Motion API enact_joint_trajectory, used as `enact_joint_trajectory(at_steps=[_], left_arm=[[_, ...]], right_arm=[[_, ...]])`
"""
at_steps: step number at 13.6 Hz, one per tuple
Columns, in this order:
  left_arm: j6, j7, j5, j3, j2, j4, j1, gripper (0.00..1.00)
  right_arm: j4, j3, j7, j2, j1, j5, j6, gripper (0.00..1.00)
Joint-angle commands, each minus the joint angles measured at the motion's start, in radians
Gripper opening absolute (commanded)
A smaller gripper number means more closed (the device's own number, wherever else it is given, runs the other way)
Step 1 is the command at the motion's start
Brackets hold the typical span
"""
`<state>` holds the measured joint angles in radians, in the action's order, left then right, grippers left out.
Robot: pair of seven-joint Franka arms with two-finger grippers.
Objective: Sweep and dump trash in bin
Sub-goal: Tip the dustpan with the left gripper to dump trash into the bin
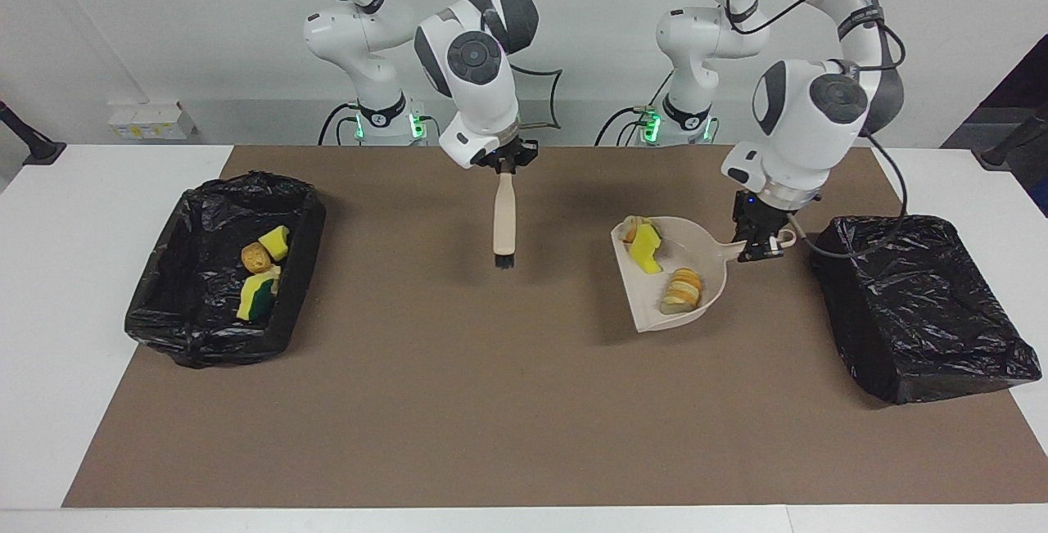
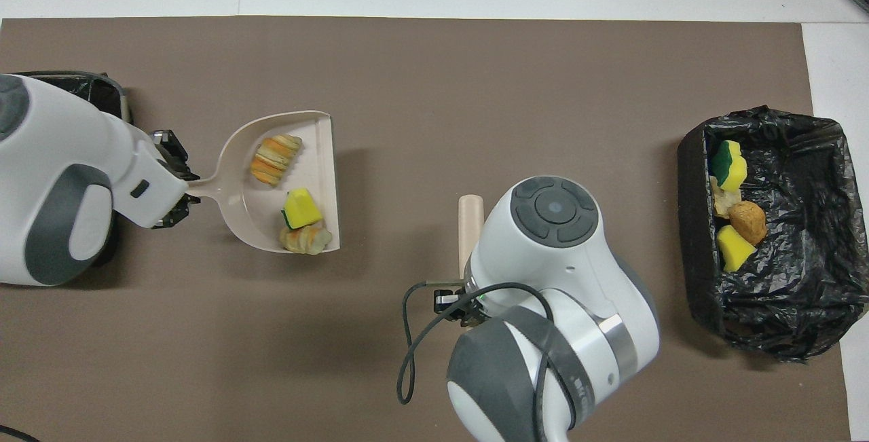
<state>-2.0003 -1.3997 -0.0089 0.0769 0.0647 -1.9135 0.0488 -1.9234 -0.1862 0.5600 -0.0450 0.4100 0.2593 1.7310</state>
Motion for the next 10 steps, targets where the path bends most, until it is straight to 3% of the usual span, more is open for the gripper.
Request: enact_joint_trajectory(at_steps=[1, 6, 10], left_arm=[[0.003, -0.099, -0.057, 0.011, 0.007, 0.048, -0.11, 0.0], [0.118, -0.422, -0.054, 0.011, 0.085, 0.253, -0.346, 0.0], [0.16, -0.536, -0.022, 0.011, 0.147, 0.378, -0.475, 0.0]], right_arm=[[-0.072, -0.001, -0.017, 0.062, 0.03, 0.055, 0.009, 0.0], [-0.155, -0.001, -0.008, 0.04, 0.096, 0.066, 0.12, 0.0], [-0.25, -0.001, 0.033, 0.047, 0.135, 0.07, 0.232, 0.0]])
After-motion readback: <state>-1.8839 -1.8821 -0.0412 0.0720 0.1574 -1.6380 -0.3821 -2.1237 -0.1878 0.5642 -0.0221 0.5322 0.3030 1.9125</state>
